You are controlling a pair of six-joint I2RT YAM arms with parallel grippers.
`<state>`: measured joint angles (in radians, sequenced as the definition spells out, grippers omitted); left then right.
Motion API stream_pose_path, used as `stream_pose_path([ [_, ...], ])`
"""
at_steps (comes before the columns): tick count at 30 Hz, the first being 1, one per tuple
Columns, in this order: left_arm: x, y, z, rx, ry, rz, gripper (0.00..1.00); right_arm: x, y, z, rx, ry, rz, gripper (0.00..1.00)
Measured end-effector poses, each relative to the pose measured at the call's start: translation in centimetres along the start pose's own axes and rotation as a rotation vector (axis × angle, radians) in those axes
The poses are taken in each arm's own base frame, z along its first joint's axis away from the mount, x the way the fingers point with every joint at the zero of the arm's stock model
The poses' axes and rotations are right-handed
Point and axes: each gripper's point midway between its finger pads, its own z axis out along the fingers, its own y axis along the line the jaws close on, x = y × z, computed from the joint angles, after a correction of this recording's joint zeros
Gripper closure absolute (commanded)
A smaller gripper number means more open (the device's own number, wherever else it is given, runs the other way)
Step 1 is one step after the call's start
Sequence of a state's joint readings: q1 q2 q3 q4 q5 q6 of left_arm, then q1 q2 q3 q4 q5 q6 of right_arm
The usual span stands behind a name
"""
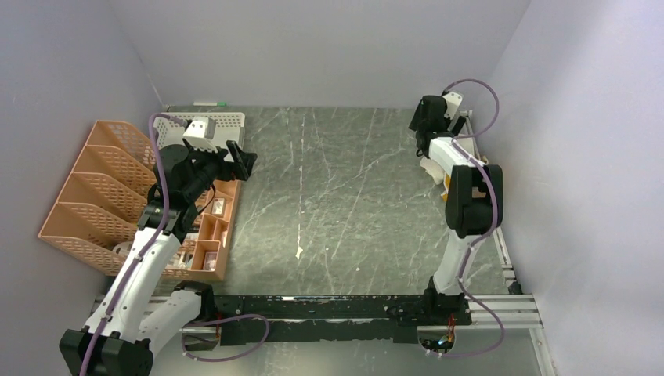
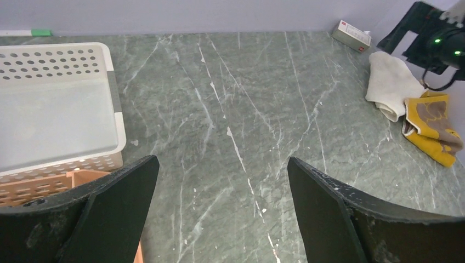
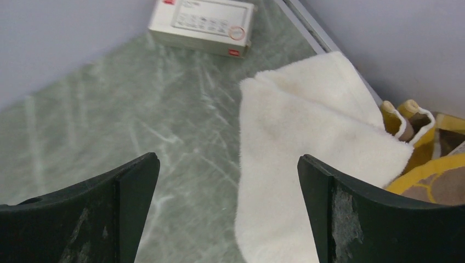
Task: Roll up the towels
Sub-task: Pick up the towel at the corner of the board, then place the towel at the center of the board.
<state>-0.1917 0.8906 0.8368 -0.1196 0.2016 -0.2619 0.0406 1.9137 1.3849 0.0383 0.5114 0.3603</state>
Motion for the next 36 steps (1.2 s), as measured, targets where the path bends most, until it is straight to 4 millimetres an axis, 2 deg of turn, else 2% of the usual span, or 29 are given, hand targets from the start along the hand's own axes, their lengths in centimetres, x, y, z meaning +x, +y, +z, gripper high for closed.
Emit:
stream_pose_path([
  [2, 0.0, -0.1, 0.0, 0.004, 0.001, -0.002, 0.0, 1.5, -0.7, 1.5, 0.049, 0.03, -0.048, 0.0],
  [4, 0.0, -0.2, 0.0, 0.008, 0.002, -0.002, 0.0, 3.0, -1.5, 3.2, 0.085, 0.065, -0.076, 0.06],
  [9, 0.1, -0.3, 0.0, 0.016, 0.005, -0.002, 0.0, 7.2, -5.7, 6.2, 0.155, 0.185, -0.089, 0.37],
  [10, 0.1, -0.3, 0.0, 0.017, 0.006, -0.002, 0.0, 7.6, -6.4, 6.5, 0.158, 0.199, -0.083, 0.45],
  [11, 0.2, -0.3, 0.0, 0.02, 0.007, -0.002, 0.0, 7.9, -7.1, 6.6, 0.161, 0.212, -0.073, 0.59],
  [13, 0.3, -0.4, 0.1, 0.026, 0.015, -0.004, 0.01, 7.9, -7.6, 6.8, 0.152, 0.217, -0.062, 0.94],
  [14, 0.5, -0.4, 0.2, 0.027, 0.02, -0.004, 0.0, 7.9, -7.4, 6.9, 0.135, 0.217, -0.058, 1.0],
  [19, 0.7, -0.4, 0.2, 0.03, 0.031, -0.006, 0.0, 7.4, -4.8, 5.8, 0.023, 0.215, -0.045, 1.0],
  [22, 0.5, -0.5, 0.0, 0.032, 0.022, -0.005, 0.0, 5.7, -1.7, 3.2, -0.063, 0.179, -0.08, 1.0],
  [24, 0.3, -0.6, -0.1, 0.033, 0.016, -0.003, 0.01, 3.3, 2.4, 0.1, -0.167, 0.121, -0.105, 1.0],
  [27, 0.3, -0.6, -0.2, 0.032, 0.013, -0.002, 0.0, -0.2, 9.6, -6.2, -0.385, 0.038, -0.111, 1.0],
  [29, 0.4, -0.6, -0.2, 0.029, 0.017, -0.003, 0.0, -2.3, 13.7, -11.5, -0.54, -0.011, -0.101, 1.0],
  [31, 0.5, -0.5, -0.3, 0.025, 0.023, -0.004, 0.0, -4.6, 16.4, -16.8, -0.679, -0.062, -0.079, 0.98],
  [32, 0.6, -0.6, -0.4, 0.025, 0.024, -0.004, 0.0, -5.5, 16.8, -18.7, -0.722, -0.083, -0.066, 0.83],
  [33, 0.6, -0.6, -0.4, 0.024, 0.026, -0.003, 0.0, -6.8, 16.8, -20.7, -0.767, -0.115, -0.044, 0.5],
  [34, 0.6, -0.7, -0.5, 0.024, 0.025, -0.003, 0.01, -7.5, 16.3, -21.7, -0.781, -0.131, -0.026, 0.19],
  [35, 0.5, -0.7, -0.6, 0.023, 0.023, -0.002, 0.01, -8.3, 15.4, -22.6, -0.787, -0.156, -0.005, 0.01],
  [36, 0.5, -0.7, -0.7, 0.022, 0.02, -0.001, 0.0, -8.6, 14.2, -23.0, -0.778, -0.17, 0.01, 0.0],
])
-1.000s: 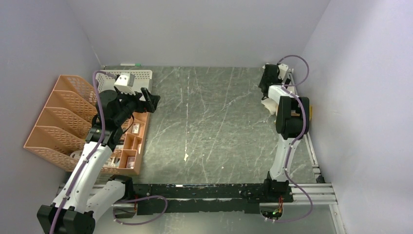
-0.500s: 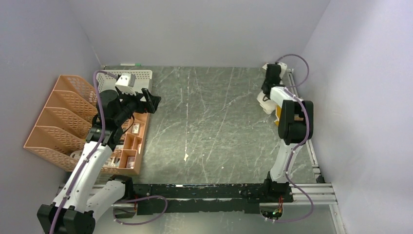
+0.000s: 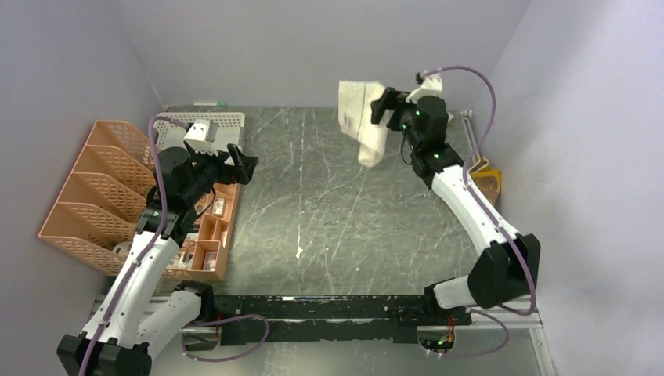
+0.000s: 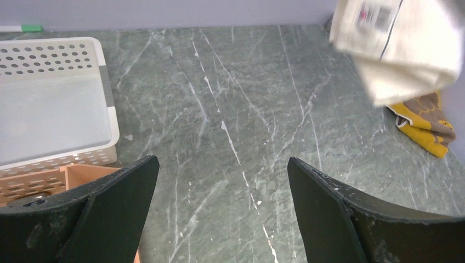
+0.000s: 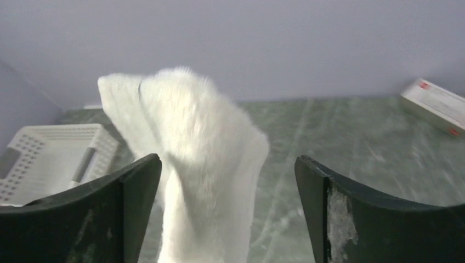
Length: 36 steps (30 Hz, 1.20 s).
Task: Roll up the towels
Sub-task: Place the towel at the center of the board, then flatten out the towel at the center of the board.
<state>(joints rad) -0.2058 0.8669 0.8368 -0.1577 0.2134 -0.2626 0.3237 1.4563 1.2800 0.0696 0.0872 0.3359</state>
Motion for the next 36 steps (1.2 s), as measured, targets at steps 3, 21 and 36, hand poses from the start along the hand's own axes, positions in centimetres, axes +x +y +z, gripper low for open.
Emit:
stream_pose_path([
  [3, -0.1, -0.1, -0.1, 0.0, -0.004, 0.001, 0.0, 1.7, -3.1, -1.9, 0.061, 0.013, 0.003, 0.0],
  [21, 1.6, 0.2, 1.0, -0.016, 0.055, -0.006, 0.01, 27.3, 6.1, -6.3, -0.076, 0.54, -0.598, 0.11],
  [36, 1.2, 0.1, 0.7, -0.026, 0.038, 0.0, 0.0, 32.3, 3.1, -3.8, -0.03, 0.653, -0.644, 0.5],
])
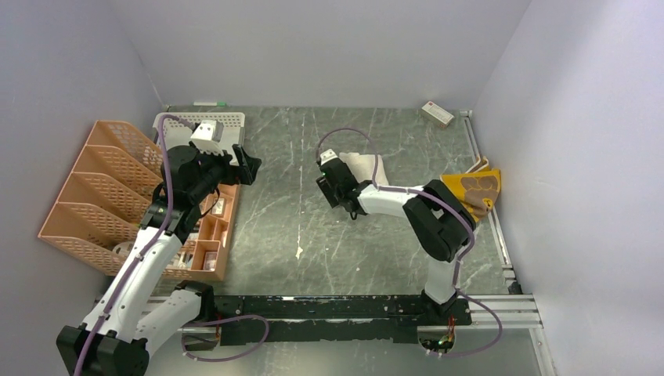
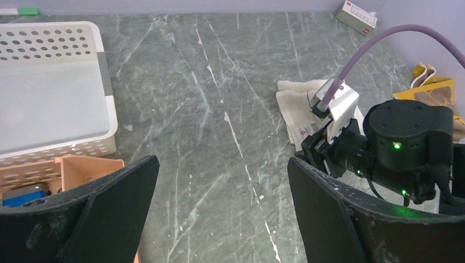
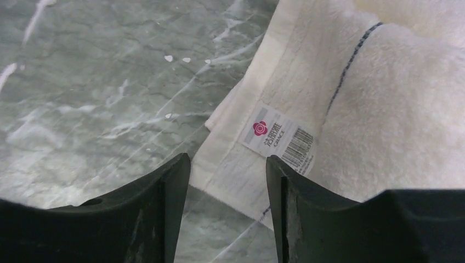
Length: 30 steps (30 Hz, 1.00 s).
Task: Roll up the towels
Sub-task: Flatten out the towel at the center of the board.
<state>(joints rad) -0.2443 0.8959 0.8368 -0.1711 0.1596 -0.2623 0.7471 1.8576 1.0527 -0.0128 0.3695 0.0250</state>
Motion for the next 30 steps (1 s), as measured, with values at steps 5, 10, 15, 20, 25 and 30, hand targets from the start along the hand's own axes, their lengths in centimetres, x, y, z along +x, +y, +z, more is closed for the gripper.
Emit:
stream_pose_path([
  [5, 0.0, 0.0, 0.0, -0.001, -0.001, 0.0, 0.0, 0.3, 0.2, 1.3, -0.027, 0.006, 0.028, 0.8],
  [10, 0.0, 0.0, 0.0, -0.003, -0.001, 0.0, 0.0, 0.1, 0.9, 1.6, -0.066, -0.001, 0.057, 1.0],
  [15, 0.0, 0.1, 0.0, -0.003, -0.001, 0.0, 0.01, 0.1, 1.0, 1.2, -0.099, 0.009, 0.081, 1.0],
  [20, -0.1, 0.5, 0.0, -0.028, -0.007, 0.0, 0.0, -3.9, 1.9, -1.0, -0.163, -0.018, 0.083, 1.0],
  [25, -0.5, 1.8, -0.1, -0.104, -0.027, -0.003, 0.0, -18.6, 7.7, -8.3, -0.301, -0.333, 0.063, 1.0],
  [30, -1.6, 2.6, -1.3, -0.167, -0.076, -0.007, 0.0, -23.9, 10.0, -17.8, -0.475, -0.543, 0.095, 1.0],
])
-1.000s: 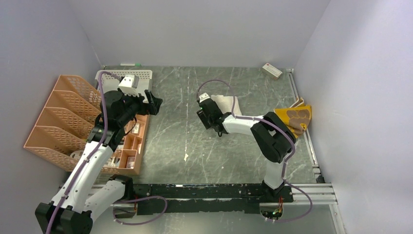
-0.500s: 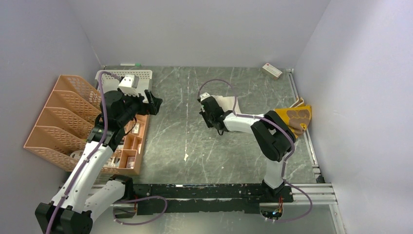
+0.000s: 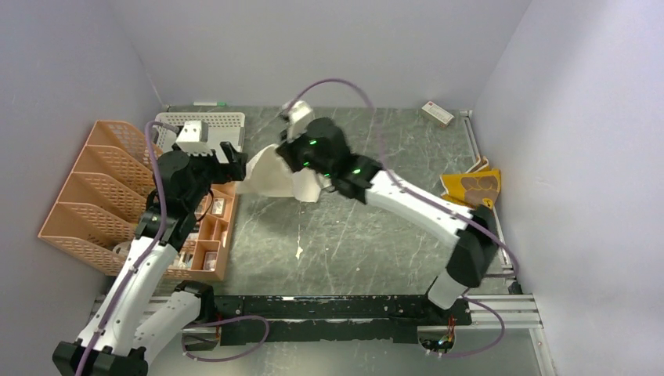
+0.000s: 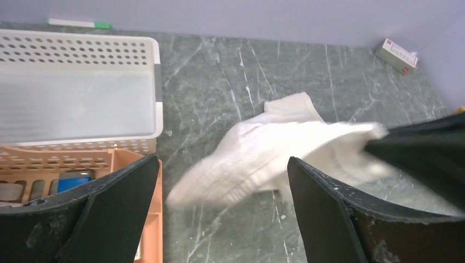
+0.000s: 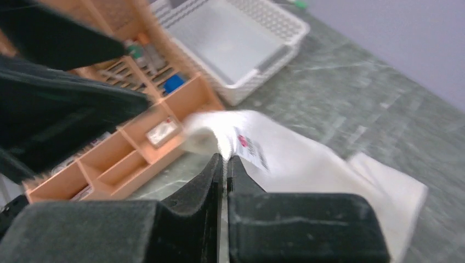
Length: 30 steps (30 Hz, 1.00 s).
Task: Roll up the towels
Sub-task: Flatten out the towel at the center of the board.
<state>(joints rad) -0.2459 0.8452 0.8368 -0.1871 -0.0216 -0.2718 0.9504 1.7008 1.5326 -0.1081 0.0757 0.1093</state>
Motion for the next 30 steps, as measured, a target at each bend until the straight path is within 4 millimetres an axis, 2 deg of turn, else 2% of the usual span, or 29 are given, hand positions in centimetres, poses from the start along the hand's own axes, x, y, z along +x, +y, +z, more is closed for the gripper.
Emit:
stream_pose_path([
  [1, -0.4, 0.1, -0.3, -0.005, -0.016, -0.002, 0.0, -0.7, -1.2, -1.2, 0.009, -0.022, 0.022, 1.0],
  [2, -0.8, 0.1, -0.6, -0.008, -0.03, -0.003, 0.0, -1.2, -3.4, -2.4, 0.036, -0.04, 0.052, 1.0],
  [4, -1.4, 0.1, -1.1, -0.009, -0.055, -0.005, 0.0, -1.2, -9.9, -5.1, 0.149, -0.069, 0.125, 1.0],
  [5, -1.6, 0.0, -1.2, -0.007, -0.062, -0.006, 0.0, -0.6, -14.5, -7.0, 0.239, -0.08, 0.177, 1.0],
  [7, -1.6, -0.1, -1.2, -0.003, -0.063, -0.008, 0.01, 2.4, -23.6, -12.0, 0.462, -0.079, 0.291, 1.0],
  [8, -1.5, -0.2, -1.1, 0.003, -0.059, -0.007, 0.01, 4.2, -26.7, -14.4, 0.557, -0.068, 0.339, 1.0],
  [9, -1.3, -0.4, -0.8, 0.017, -0.049, -0.007, 0.0, 5.9, -28.3, -16.0, 0.617, -0.052, 0.375, 1.0],
  [11, -0.6, -1.0, -0.2, 0.053, -0.023, -0.005, 0.0, 8.5, -28.4, -16.9, 0.64, -0.011, 0.414, 1.0],
  [14, 1.3, -2.1, 1.2, 0.123, 0.05, -0.006, 0.01, 12.0, -26.7, -16.0, 0.605, 0.074, 0.445, 1.0],
  [16, 2.6, -2.6, 1.9, 0.155, 0.096, -0.01, 0.0, 15.0, -26.2, -15.8, 0.605, 0.14, 0.471, 1.0],
  [17, 3.4, -2.7, 2.3, 0.169, 0.12, -0.014, 0.01, 16.5, -26.2, -15.9, 0.614, 0.171, 0.487, 0.97],
  [20, 5.3, -3.0, 2.6, 0.19, 0.173, -0.027, 0.0, 20.6, -26.7, -16.6, 0.659, 0.26, 0.54, 0.58],
  [21, 5.7, -3.0, 2.6, 0.195, 0.183, -0.029, 0.0, 21.3, -26.9, -16.9, 0.681, 0.276, 0.556, 0.46],
  [23, 5.9, -3.1, 2.6, 0.201, 0.19, -0.033, 0.0, 22.5, -27.7, -17.5, 0.738, 0.307, 0.562, 0.36],
  [25, 5.8, -3.3, 2.6, 0.208, 0.185, -0.035, 0.0, 23.0, -28.3, -18.0, 0.789, 0.322, 0.556, 0.32],
  [27, 5.7, -3.3, 2.6, 0.212, 0.183, -0.035, 0.0, 23.0, -28.9, -18.4, 0.827, 0.321, 0.542, 0.29],
  [30, 5.8, -3.4, 2.6, 0.215, 0.185, -0.036, 0.0, 22.0, -29.6, -18.6, 0.862, 0.285, 0.507, 0.26],
])
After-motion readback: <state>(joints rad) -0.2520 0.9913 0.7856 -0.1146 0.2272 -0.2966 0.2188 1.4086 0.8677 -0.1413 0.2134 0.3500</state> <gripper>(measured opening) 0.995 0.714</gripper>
